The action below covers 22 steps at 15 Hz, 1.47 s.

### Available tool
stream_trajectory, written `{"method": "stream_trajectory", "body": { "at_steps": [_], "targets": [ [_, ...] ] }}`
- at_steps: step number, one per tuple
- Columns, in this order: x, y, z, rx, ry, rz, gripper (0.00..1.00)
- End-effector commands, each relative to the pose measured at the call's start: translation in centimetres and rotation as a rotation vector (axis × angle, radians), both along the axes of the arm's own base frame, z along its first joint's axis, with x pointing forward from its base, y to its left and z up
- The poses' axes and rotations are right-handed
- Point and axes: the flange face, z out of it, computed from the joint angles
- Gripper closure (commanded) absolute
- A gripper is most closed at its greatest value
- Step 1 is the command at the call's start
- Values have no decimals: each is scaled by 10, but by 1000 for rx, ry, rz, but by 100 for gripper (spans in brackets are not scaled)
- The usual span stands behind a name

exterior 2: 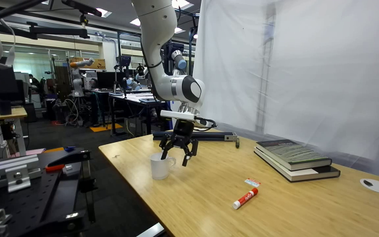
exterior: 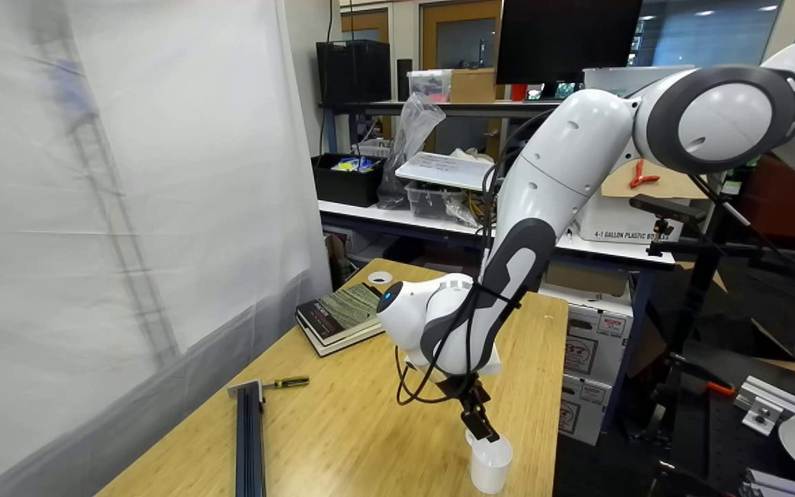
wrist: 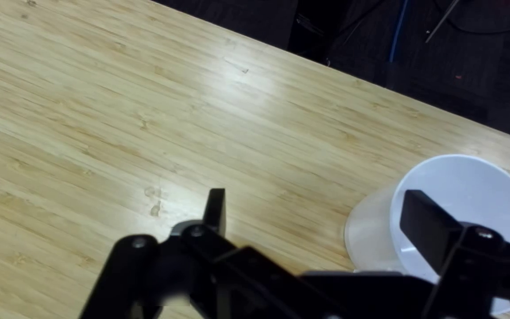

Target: Move the white mug to the right side of the table

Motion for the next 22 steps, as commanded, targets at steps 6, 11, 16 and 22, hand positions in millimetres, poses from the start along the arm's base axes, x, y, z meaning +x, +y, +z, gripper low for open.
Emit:
{"method": "stream_trajectory", "body": {
  "at_steps": [6, 11, 16, 22],
  "targets": [
    [0, 38, 0, 16, 1, 54, 0],
    [1, 57, -4, 27, -11, 97, 25],
    [5, 59, -7, 34, -13, 118, 54],
    [11, 61, -4, 39, -22, 137, 95]
  ]
}}
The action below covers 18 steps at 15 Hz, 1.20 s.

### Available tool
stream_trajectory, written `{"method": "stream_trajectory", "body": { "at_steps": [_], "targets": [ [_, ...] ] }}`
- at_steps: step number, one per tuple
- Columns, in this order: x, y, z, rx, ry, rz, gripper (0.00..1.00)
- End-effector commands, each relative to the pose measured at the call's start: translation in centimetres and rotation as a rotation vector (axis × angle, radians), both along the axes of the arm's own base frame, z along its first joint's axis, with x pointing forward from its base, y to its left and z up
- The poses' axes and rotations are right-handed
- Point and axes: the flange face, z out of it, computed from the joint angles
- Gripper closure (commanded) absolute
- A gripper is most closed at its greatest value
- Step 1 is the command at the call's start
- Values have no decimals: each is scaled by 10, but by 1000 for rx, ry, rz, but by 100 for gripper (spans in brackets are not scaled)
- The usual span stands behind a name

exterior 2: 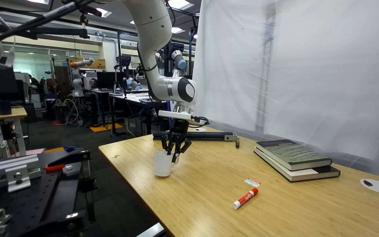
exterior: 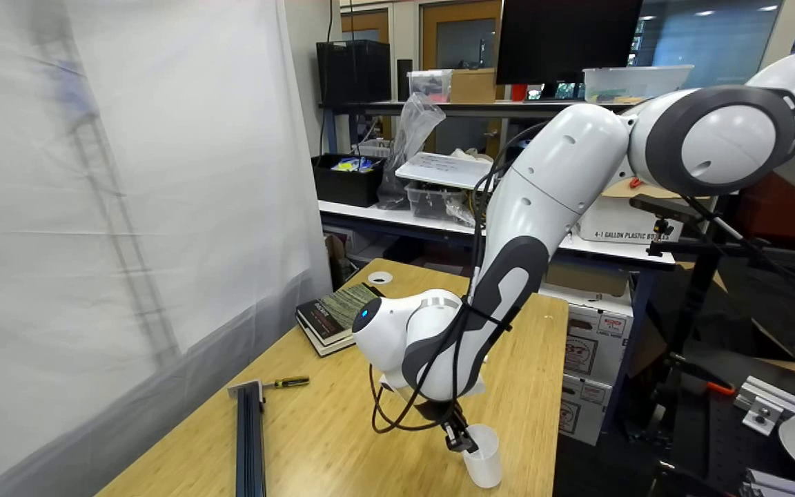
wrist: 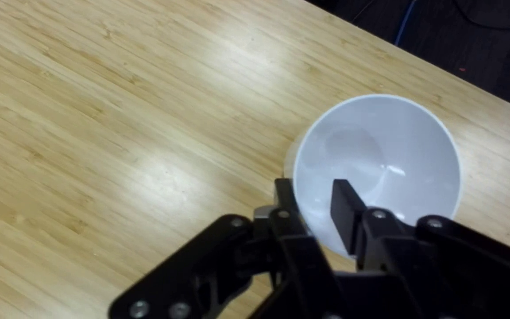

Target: Move the white mug to the right side of the table

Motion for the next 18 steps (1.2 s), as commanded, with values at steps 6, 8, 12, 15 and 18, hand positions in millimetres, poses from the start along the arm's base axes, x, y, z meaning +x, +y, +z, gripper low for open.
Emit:
{"method": "stream_trajectory", "body": {
  "at_steps": [6, 8, 12, 15, 18],
  "targets": [
    [10, 1, 9, 5, -23, 25, 99],
    [15, 1, 18, 18, -49, 14, 99],
    [34, -1, 60, 53, -180, -15, 99],
    [45, -6, 95, 95, -328, -74, 99],
    [38, -14, 105, 117, -436, -149, 99]
  ]
}}
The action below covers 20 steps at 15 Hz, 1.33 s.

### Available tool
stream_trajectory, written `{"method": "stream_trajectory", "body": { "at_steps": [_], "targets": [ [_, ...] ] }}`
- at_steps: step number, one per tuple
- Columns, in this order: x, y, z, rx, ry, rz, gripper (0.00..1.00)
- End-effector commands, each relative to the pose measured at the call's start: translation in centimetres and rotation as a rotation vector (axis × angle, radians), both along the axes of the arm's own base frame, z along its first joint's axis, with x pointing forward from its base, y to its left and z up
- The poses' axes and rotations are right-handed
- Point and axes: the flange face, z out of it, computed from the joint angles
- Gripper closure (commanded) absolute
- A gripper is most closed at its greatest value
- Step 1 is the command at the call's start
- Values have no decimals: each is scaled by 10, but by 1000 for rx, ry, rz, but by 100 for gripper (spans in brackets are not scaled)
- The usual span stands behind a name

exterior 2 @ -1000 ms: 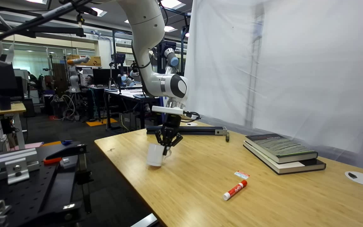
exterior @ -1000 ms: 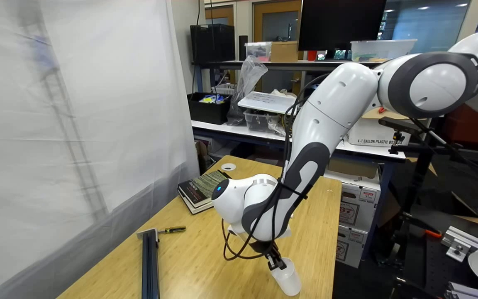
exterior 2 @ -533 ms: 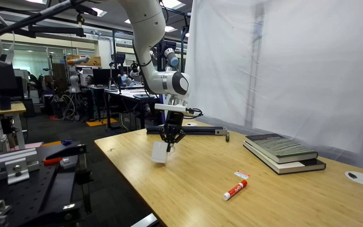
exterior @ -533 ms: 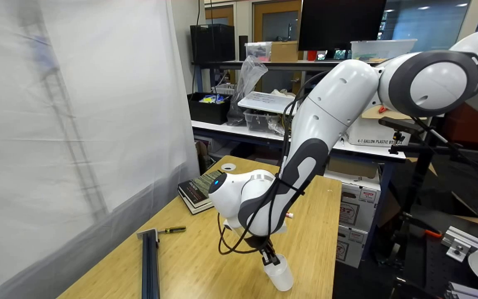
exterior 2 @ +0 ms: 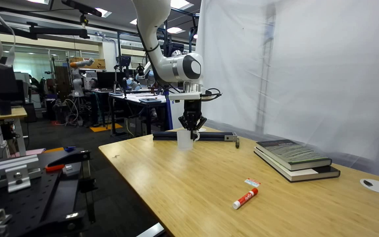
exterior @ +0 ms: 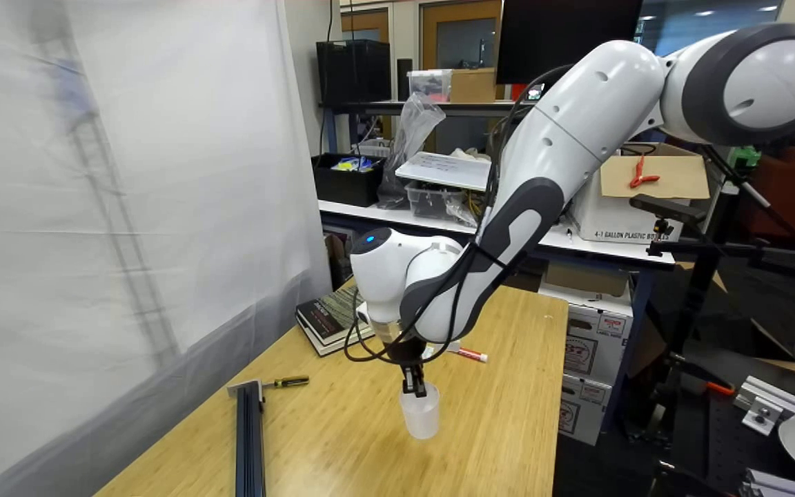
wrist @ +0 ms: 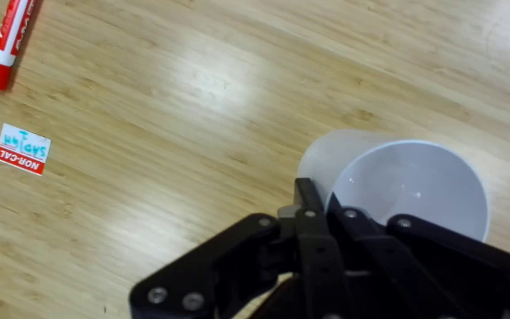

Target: Move the white mug to the right side of the table

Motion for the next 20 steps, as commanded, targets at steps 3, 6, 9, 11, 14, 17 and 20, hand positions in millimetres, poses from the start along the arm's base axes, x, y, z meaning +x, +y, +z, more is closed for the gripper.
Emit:
{"method": "stream_trajectory", "body": {
  "at_steps": [3, 6, 9, 11, 14, 17, 20],
  "targets": [
    [-37, -22, -4, 25, -136, -110, 99],
    [-60, -38, -21, 19, -134, -158, 99],
    [-75, -59, -32, 12, -125, -200, 99],
    [-77, -75, -30, 8, -134, -223, 99],
    [-73, -101, -20, 9, -153, -260, 99],
    [-52, -127, -6, 28, -172, -301, 99],
    [-38, -151, -1, 63, -178, -364, 99]
  ]
}}
